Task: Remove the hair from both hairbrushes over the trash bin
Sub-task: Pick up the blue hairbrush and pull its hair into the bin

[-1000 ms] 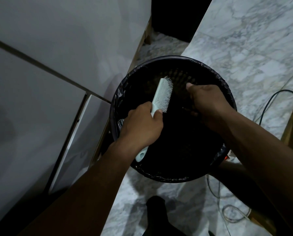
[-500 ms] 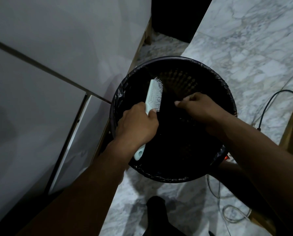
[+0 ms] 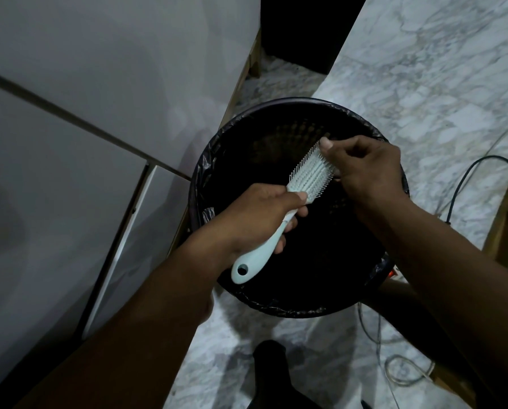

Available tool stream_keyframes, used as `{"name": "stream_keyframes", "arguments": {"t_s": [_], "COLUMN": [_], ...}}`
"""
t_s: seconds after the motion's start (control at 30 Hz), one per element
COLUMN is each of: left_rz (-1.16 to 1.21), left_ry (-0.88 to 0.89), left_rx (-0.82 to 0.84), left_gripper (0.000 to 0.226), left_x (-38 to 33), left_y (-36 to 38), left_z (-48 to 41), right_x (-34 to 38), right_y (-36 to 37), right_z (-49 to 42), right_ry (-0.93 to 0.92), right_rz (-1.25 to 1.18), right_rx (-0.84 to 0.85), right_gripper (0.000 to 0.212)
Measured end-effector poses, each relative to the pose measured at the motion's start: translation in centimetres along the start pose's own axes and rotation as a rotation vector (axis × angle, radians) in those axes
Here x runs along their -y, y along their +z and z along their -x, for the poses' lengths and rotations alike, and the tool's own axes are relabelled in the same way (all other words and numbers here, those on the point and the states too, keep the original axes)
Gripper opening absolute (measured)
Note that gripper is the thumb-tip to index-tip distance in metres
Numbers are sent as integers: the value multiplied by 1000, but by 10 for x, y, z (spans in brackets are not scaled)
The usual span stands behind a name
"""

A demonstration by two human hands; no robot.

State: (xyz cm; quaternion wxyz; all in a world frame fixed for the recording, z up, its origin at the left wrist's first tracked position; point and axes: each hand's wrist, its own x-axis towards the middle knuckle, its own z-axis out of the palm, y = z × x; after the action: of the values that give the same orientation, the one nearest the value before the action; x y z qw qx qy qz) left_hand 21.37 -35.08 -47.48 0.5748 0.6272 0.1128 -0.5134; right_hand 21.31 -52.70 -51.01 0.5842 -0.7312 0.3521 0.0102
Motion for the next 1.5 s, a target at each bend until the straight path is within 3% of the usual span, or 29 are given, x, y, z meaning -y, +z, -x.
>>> {"name": "stream_keyframes", "arguments": {"t_s": [0.17,0.33,0.47,0.53,0.63,0.87,1.1,1.23,1.3,1.4,1.5], "left_rz": [-24,-40,-82,-77,-76,-53,-110,-118,-132,-169,-222], "left_ry": [22,9,3,6,6,46,65,53,38,35,87], "left_rx": [29,40,-82,-130,-132,-34,-16,-44,-72,-169,-194], "left_gripper": [29,30,30,31,31,28,29,30,30,31,26], "left_x": [-2,-2,2,2,3,2,1,1,3,6,7], "left_y": [-5,-3,-3,-5,-5,-5,-6,-6,-5,-6,-6], "left_z": [1,1,-2,-4,-4,1,1,0,-1,-4,-4], "right_x": [4,15,14,9,6,2,-6,8,12,12,14], "right_y": [0,-4,5,10,13,3,3,4,4,5,8], "right_z": [-1,-4,4,10,14,3,-3,0,1,8,17], "right_ry": [109,428,400,292,117,-20,-11,244,339,359,382], "right_rz": [-103,-288,-80,-1,6,-40,63,-145,-101,134,162], "right_rx": [-61,-182,64,217,309,141,-22,-98,-110,-10,246], "right_gripper": [34,37,45,53,53,19,31,38,46,60,77]}}
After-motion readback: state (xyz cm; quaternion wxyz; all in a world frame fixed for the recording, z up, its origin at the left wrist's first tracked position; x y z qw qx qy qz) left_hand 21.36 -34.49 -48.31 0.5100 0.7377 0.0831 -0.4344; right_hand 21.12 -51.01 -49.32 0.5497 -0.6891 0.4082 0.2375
